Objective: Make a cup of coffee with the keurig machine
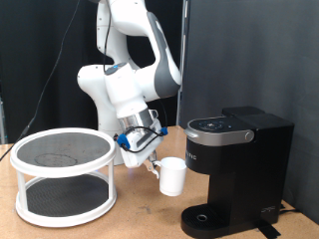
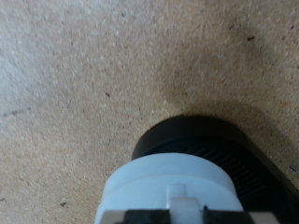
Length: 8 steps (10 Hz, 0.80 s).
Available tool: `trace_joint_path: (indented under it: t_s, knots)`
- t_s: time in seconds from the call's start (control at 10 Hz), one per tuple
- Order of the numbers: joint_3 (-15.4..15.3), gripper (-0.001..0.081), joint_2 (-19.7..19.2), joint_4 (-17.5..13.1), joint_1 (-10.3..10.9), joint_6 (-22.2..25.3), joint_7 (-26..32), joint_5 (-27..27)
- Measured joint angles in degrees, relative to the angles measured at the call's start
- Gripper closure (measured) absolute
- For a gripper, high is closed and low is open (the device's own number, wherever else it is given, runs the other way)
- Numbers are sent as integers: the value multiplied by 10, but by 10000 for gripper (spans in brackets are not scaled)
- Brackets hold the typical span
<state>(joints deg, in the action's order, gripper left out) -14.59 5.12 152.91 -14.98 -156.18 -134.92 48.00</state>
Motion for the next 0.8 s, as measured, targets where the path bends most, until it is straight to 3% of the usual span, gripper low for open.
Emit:
trace_joint_path:
  t_s: [0.8]
  knots:
    - [-46,805,-71,-43,10,-60,-26,9]
